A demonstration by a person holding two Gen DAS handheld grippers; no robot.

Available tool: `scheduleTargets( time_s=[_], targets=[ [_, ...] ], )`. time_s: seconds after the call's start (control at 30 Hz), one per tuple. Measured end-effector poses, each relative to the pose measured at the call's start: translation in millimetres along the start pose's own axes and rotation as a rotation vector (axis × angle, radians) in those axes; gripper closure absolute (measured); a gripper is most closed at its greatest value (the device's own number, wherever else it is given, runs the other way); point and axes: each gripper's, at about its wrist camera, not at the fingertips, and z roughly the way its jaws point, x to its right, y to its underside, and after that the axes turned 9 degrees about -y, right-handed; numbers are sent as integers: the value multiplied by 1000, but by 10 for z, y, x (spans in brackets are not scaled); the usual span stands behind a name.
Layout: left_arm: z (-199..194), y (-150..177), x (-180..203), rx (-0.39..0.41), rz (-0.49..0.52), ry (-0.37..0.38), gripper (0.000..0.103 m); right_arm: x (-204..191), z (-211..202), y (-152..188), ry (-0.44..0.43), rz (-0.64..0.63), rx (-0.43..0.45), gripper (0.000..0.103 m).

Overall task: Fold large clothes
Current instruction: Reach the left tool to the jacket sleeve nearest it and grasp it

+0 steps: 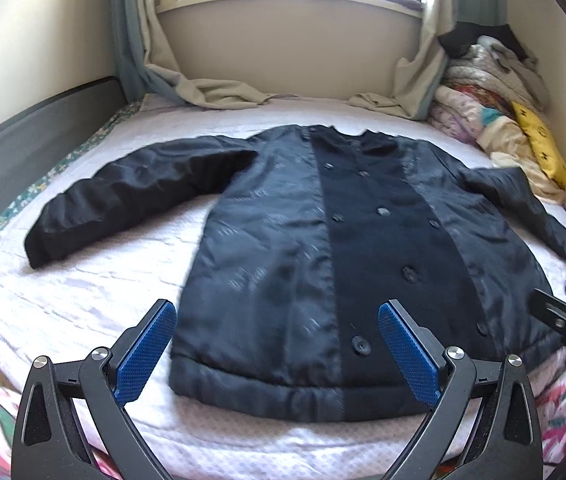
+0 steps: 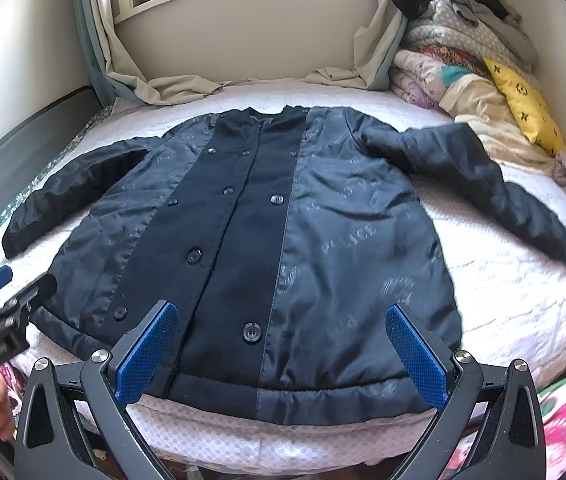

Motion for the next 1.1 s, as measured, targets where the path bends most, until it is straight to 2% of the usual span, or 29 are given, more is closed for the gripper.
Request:
scheduleTargets(
  time_s=[0.23, 0.43, 0.6, 0.7, 0.77, 0.83, 1.0, 1.1],
  targets=[
    [117, -627, -367, 12, -66, -24, 1, 7, -99, -573, -91, 1, -15, 0],
    [398, -1204, -660, 33, -121, -65, 1, -65, -102, -1179, -30, -123, 78, 0],
    [813, -1552, -873, -5, -193, -67, 1, 14, 141, -1696, -16, -172, 121, 0],
    [1025, -1581, -957, -24, -219, -84, 1, 113, 298, -1926, -55, -171, 159, 0],
    [1129, -1537, -1009, -34, -226, -96, 1, 183, 370, -1968, -48, -174, 185, 0],
    [1256, -1468, -1070, -77, -243, -109, 1, 300, 496, -1954, -44, -154, 199, 0],
    [1422, -1433, -1228, -128, -310, -104, 1, 549, 890, -1908, -29, -108, 76, 0],
    [1479, -1400, -1335, -155, -351, -107, 1, 612, 970, -1945, -23, -92, 71, 0]
  ],
)
